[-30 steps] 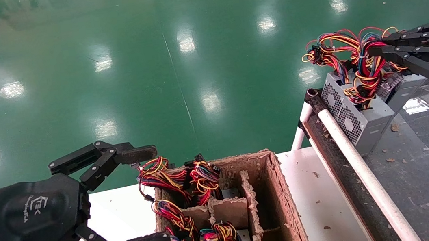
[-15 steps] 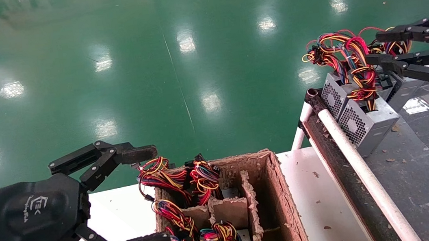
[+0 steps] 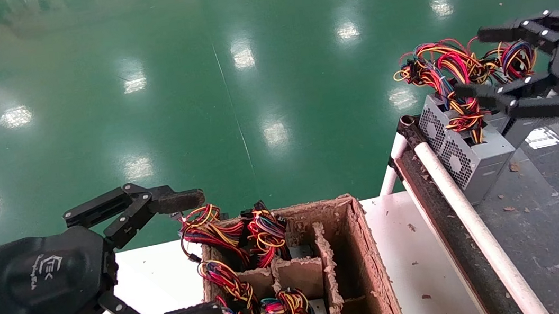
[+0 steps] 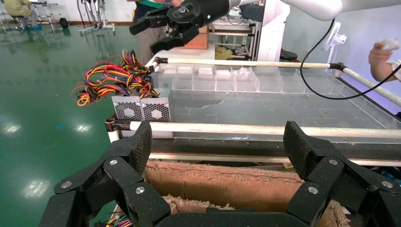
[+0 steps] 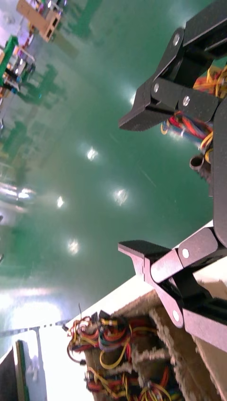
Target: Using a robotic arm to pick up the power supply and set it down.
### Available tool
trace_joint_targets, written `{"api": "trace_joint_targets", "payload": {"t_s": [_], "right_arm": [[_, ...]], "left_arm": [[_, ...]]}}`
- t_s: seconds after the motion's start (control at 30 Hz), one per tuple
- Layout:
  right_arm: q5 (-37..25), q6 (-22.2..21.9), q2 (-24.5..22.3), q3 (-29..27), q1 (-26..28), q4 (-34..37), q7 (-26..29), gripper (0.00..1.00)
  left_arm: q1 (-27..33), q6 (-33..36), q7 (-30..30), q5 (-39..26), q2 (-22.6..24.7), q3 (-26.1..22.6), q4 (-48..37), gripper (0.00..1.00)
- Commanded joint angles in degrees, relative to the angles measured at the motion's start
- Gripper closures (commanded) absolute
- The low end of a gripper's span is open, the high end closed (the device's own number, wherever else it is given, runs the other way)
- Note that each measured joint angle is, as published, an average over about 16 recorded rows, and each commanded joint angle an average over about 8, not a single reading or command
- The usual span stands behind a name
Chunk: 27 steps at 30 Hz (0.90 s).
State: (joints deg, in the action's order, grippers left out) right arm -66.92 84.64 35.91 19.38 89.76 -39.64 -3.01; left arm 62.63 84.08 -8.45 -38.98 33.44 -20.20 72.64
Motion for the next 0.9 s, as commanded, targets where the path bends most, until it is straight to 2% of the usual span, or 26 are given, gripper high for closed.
{"api": "trace_joint_targets", "payload": {"t_s": [0.03,0.9], "right_arm": [[1.0,0.0,0.0,-0.1,-1.2,-1.4,0.6,0.0],[14.6,0.6,-0.5,-2.0,-16.4,-19.7,8.0,0.0]], "left_arm": [[0.0,0.0,0.0,0.0,0.0,0.0,0.0,0.0],[0.0,0.0,0.0,0.0,0.0,0.0,0.0,0.0]]}}
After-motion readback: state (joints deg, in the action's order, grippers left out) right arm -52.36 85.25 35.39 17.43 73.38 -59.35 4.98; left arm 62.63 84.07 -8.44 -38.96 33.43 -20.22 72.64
